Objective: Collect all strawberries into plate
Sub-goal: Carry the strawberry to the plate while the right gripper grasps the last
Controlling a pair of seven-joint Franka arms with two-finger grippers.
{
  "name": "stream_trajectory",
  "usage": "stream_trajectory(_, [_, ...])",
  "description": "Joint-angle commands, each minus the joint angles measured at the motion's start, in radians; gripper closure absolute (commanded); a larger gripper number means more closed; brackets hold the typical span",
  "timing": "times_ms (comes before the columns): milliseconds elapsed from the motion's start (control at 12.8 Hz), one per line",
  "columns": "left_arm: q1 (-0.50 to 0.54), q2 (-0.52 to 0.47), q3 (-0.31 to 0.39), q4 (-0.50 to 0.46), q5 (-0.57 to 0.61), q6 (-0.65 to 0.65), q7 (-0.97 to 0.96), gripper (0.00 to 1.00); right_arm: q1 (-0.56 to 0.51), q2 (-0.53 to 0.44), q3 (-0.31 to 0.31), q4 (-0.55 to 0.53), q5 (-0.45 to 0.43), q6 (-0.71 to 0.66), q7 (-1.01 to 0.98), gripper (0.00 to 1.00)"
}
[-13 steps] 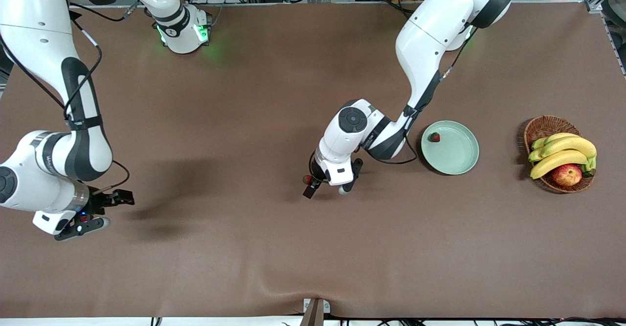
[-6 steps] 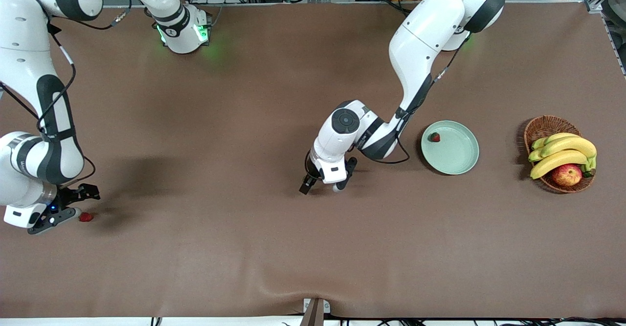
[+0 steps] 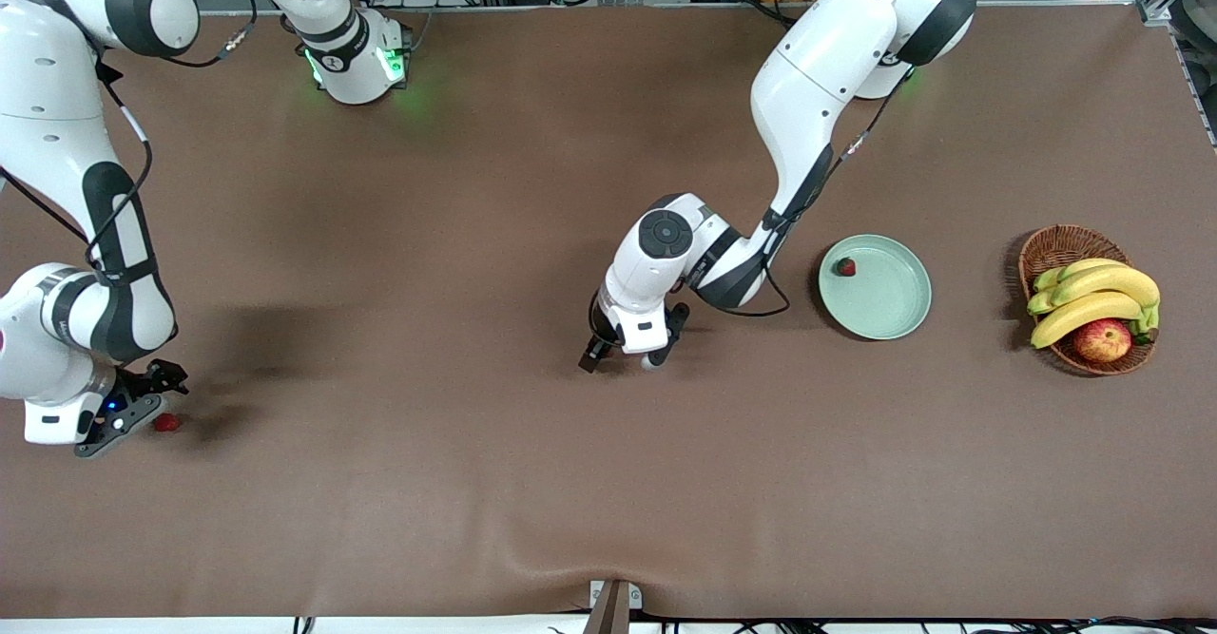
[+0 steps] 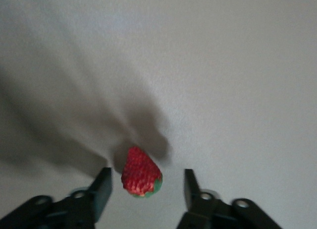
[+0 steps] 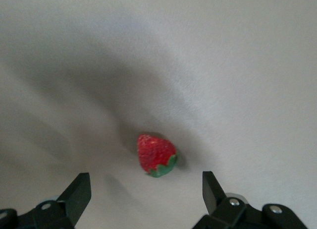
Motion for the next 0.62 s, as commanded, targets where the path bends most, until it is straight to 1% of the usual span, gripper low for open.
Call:
stream_trajectory(0, [-0.016,0.033,0.011,0.027,-0.006,0.003,0.0,0.74,-0.013,0.014,0.01,0.012,-0.046,0.075,-0.146,0.0])
stream_trajectory(156, [-0.013,0.033,0.011,0.027,0.001,0.003,0.003,0.87,-0.013,0.031,0.01,0.013,-0.045,0.127,-0.243,0.0])
stream_trajectory(234, [-0.011,0.031,0.011,0.027,0.002,0.003,0.008,0.98,-0.013,0.037,0.012,0.013,-0.043,0.147,-0.29,0.0])
stream_trajectory(312, [-0.008,0.024,0.012,0.027,0.002,0.002,0.019,1.0,-0.012,0.038,0.012,0.013,-0.042,0.156,-0.33,0.0])
stream_trajectory(547, [-0.003,-0.033,0.034,0.024,0.004,-0.014,0.028,1.0,-0.01,0.04,0.015,0.013,-0.04,0.162,-0.42,0.0])
